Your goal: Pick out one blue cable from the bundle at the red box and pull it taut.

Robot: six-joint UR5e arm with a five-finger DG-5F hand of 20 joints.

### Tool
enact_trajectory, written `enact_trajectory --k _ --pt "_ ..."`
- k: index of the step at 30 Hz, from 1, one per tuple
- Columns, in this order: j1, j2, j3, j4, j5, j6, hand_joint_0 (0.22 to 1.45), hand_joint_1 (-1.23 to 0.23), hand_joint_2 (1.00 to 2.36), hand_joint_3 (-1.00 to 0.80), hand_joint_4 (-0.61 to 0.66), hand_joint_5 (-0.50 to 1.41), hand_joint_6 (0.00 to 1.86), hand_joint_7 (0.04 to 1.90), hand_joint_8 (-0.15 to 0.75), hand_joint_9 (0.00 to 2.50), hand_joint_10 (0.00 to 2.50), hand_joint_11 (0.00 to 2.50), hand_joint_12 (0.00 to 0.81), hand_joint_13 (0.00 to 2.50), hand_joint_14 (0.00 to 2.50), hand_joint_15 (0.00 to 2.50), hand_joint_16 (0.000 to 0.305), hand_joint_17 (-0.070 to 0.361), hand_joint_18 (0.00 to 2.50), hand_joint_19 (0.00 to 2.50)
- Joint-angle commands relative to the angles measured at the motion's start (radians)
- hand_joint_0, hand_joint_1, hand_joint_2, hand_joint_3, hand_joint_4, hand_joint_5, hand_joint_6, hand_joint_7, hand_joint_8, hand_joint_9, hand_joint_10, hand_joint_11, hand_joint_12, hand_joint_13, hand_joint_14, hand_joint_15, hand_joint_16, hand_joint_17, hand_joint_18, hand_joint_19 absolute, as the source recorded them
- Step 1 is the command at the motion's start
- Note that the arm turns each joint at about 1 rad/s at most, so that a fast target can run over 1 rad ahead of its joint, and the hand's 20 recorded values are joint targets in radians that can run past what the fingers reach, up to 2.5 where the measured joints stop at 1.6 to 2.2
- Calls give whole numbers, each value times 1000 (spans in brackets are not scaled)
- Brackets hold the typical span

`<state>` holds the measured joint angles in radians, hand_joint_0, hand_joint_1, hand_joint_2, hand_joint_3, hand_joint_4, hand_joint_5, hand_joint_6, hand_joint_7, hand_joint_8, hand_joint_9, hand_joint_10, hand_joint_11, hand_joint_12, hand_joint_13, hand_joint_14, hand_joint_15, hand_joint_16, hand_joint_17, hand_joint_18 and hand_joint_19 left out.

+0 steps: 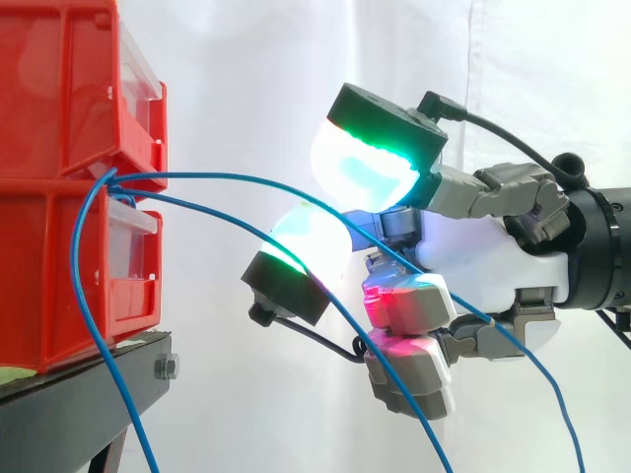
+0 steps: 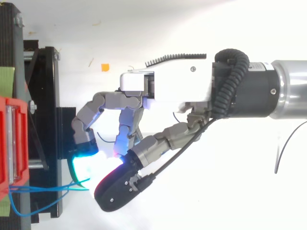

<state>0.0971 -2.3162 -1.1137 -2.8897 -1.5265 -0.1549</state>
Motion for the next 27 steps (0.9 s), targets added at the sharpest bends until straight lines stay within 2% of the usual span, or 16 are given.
enact_trajectory --k 1,4,13,15,23,27 --pt "1 0 0 0 -1 0 581 -593 1004 -450 57 -135 862 953 316 1348 27 810 343 1241 26 814 49 110 1035 1025" --pt "0 0 0 0 -1 0 616 -649 1011 -368 49 -133 870 994 312 1349 26 814 334 1227 26 802 49 109 1023 1023" --pt "0 0 0 0 -3 0 611 -726 1022 -110 -13 -107 918 1039 329 1395 23 820 338 1235 23 768 53 118 1062 992" --pt "0 0 0 0 -1 0 622 -785 1023 -41 -34 -103 923 1061 331 1396 26 815 336 1231 23 757 54 121 1069 989" --pt "1 0 0 0 -3 14 637 -835 1022 38 -91 -95 928 1085 323 1421 25 802 336 1231 24 746 57 127 1091 975" --pt "0 0 0 -10 -4 40 642 -845 1021 65 -106 -86 921 1107 320 1426 24 807 342 1229 25 754 58 130 1101 974"
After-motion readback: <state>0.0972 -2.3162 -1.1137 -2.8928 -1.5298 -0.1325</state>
